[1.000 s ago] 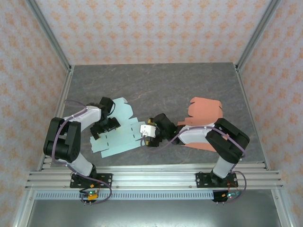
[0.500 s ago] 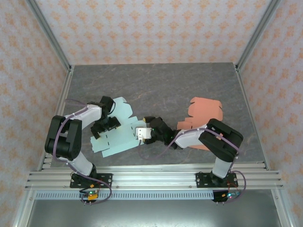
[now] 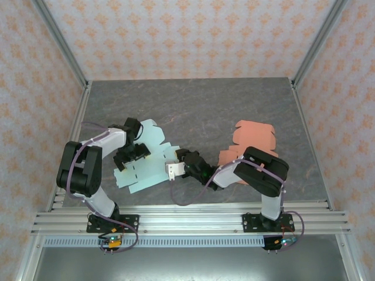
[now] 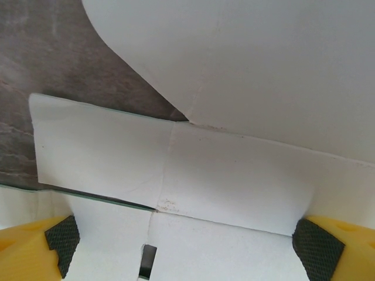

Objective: Fold the paper box

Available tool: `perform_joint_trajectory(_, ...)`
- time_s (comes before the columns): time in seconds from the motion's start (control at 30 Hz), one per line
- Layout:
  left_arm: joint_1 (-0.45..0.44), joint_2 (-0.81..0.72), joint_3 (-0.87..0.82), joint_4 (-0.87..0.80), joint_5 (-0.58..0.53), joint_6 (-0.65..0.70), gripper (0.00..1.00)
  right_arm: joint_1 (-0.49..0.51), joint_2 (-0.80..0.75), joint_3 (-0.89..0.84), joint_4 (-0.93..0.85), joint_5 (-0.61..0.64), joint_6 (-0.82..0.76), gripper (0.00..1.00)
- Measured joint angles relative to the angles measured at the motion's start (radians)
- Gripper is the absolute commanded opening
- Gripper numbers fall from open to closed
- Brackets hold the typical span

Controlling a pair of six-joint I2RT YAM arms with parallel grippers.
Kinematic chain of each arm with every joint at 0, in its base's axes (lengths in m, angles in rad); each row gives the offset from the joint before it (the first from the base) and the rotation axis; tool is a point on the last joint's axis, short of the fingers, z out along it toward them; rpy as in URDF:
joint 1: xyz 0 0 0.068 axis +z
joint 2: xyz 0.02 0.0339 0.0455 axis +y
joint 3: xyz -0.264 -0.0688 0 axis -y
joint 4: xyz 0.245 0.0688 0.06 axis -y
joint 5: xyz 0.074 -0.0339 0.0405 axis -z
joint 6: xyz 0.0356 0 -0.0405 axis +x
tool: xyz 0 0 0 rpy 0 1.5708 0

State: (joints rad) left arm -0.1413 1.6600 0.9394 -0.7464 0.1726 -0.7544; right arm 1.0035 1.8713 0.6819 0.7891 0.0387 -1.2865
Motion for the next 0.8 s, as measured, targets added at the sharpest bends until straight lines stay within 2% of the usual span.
perform_joint_trajectory(0.1, 0.0, 0.012, 0.023, -0.014, 0.024, 0.014, 1.0, 0.0, 0.013, 0.0, 0.005, 0.033, -0.024, 0.28)
perform_joint_trajectory(0.17, 0.0, 0.013, 0.041, -0.029, 0.053, 0.027, 1.0, -0.001, 0.014, 0.0, 0.004, 0.056, -0.032, 0.26)
perform_joint_trajectory(0.23, 0.007, 0.005, 0.076, -0.056, 0.092, 0.04, 1.0, -0.002, 0.012, 0.001, 0.0, 0.075, -0.035, 0.2)
perform_joint_trajectory(0.4, 0.061, -0.079, 0.287, -0.121, 0.148, 0.067, 1.0, -0.004, -0.03, 0.063, -0.113, 0.101, 0.051, 0.17)
perform_joint_trajectory(0.57, 0.182, -0.221, 0.568, -0.15, 0.124, 0.101, 1.0, -0.054, -0.124, 0.208, -0.313, 0.085, 0.335, 0.1)
perform_joint_trajectory(0.67, 0.248, -0.308, 0.649, -0.156, 0.08, 0.12, 1.0, -0.117, -0.194, 0.272, -0.414, 0.025, 0.538, 0.1)
perform_joint_trajectory(0.8, 0.26, -0.356, 0.694, -0.168, 0.021, 0.163, 1.0, -0.204, -0.254, 0.343, -0.551, -0.106, 0.822, 0.08)
